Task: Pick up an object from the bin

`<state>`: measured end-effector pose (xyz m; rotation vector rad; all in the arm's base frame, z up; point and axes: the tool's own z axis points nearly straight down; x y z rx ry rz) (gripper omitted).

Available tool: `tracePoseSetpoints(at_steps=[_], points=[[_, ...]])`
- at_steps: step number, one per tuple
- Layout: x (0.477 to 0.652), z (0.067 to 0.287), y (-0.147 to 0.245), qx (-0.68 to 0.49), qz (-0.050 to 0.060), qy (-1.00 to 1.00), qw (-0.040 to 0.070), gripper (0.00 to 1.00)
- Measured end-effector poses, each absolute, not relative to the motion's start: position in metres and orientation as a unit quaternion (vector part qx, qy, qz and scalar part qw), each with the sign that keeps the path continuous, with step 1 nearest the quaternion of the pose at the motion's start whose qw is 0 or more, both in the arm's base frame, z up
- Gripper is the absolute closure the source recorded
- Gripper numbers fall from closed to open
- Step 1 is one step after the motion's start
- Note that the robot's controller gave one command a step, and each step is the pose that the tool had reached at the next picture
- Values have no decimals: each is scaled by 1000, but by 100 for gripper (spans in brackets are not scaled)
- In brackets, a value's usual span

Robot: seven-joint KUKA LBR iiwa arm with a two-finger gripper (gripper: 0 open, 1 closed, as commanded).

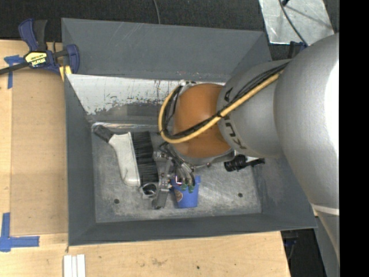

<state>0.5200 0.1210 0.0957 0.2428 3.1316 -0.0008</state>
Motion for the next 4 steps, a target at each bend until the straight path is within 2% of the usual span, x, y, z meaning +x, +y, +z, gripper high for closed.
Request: tracePoseSetpoints(at_steps=[1, 2, 3, 4], points=[[518, 92, 121, 62, 0, 998, 0, 0], [517, 83, 120, -15, -1, 1000, 0, 0], [487, 90, 94, 151, 0, 988, 0, 100], [487, 90, 94, 152, 0, 988, 0, 100]])
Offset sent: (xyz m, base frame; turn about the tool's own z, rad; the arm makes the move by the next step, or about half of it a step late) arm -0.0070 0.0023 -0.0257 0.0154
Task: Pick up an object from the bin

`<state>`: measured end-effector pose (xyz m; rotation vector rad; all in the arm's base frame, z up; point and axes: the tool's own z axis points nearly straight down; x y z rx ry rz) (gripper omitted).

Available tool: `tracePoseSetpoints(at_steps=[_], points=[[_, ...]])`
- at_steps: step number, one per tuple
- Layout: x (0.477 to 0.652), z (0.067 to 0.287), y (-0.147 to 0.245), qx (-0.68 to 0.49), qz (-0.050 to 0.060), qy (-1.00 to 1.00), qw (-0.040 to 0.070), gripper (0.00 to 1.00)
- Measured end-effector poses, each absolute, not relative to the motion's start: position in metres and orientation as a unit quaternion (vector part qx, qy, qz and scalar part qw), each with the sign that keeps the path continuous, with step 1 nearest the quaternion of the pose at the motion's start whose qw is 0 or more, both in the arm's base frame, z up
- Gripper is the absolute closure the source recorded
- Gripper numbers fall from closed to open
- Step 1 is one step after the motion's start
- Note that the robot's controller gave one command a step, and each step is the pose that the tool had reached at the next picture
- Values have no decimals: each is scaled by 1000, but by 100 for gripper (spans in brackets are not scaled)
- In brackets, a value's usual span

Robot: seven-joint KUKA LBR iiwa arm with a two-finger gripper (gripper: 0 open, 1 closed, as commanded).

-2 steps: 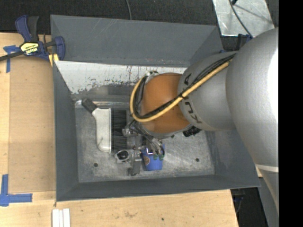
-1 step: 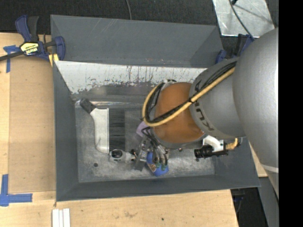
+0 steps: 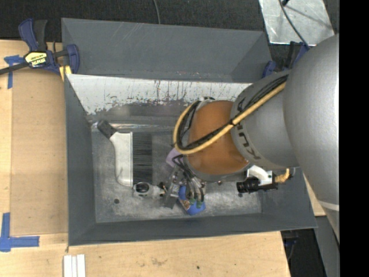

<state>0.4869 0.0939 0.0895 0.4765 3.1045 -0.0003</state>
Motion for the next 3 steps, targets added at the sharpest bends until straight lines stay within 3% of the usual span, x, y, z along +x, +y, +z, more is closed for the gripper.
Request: tracePoseSetpoints(at_steps=[1, 2, 3], points=[[487, 136, 98, 163, -1, 987, -2, 100], [488, 174, 99, 164, 1, 986, 3, 100], [495, 128, 107, 153, 0, 988, 1, 0]])
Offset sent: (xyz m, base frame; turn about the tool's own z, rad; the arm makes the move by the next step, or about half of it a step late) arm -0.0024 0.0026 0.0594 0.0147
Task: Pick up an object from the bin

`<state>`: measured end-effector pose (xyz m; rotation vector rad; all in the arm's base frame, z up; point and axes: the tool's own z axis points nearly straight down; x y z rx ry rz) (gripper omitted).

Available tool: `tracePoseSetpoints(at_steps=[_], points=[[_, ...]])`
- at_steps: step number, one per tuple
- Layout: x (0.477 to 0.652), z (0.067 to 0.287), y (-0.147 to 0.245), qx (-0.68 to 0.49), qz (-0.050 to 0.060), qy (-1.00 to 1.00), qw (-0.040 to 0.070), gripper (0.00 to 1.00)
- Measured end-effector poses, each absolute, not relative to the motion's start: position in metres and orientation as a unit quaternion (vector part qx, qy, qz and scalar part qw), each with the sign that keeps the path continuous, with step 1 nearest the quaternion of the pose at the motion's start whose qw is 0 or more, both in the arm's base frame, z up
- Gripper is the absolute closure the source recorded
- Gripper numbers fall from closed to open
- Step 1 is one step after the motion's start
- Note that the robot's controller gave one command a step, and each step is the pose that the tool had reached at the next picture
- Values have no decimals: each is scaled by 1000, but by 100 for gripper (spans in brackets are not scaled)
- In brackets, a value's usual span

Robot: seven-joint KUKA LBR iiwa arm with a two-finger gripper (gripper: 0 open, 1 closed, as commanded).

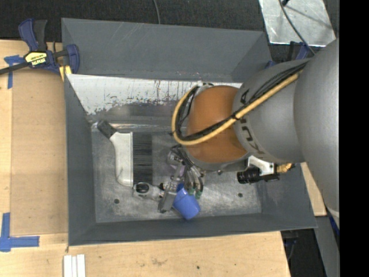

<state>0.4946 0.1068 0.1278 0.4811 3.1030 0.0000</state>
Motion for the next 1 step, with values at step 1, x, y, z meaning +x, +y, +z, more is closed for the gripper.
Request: tracePoseSetpoints(at_steps=[1], points=[[495, 128, 107, 153, 0, 988, 1, 0]])
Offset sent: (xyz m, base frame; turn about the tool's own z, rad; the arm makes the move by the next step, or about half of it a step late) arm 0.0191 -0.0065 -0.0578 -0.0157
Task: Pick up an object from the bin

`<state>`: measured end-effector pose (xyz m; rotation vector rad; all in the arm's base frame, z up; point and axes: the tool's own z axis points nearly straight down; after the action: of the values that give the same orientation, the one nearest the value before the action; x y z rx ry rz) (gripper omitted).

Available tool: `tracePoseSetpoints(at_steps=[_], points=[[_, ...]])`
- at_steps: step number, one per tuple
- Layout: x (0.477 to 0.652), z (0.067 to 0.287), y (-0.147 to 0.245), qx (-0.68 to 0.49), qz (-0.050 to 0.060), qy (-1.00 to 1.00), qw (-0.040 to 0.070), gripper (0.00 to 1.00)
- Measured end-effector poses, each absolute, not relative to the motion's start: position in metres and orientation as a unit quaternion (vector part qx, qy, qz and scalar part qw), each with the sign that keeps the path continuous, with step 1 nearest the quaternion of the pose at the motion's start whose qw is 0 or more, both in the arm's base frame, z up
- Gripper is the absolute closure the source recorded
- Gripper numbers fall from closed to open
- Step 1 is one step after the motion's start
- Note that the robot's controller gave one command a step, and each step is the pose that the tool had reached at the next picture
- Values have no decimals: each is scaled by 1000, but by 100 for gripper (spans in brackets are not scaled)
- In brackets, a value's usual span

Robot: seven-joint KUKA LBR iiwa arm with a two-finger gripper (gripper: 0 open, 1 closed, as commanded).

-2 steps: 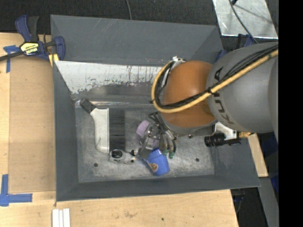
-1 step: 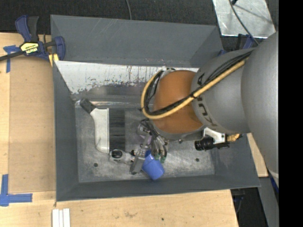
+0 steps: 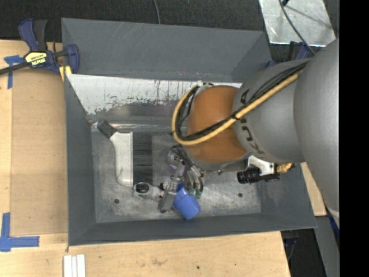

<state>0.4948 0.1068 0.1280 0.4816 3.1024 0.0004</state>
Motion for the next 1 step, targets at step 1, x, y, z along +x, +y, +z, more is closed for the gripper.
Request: tracePoseSetpoints(at_steps=[1], points=[[509, 93, 103, 147, 1, 989, 3, 0]])
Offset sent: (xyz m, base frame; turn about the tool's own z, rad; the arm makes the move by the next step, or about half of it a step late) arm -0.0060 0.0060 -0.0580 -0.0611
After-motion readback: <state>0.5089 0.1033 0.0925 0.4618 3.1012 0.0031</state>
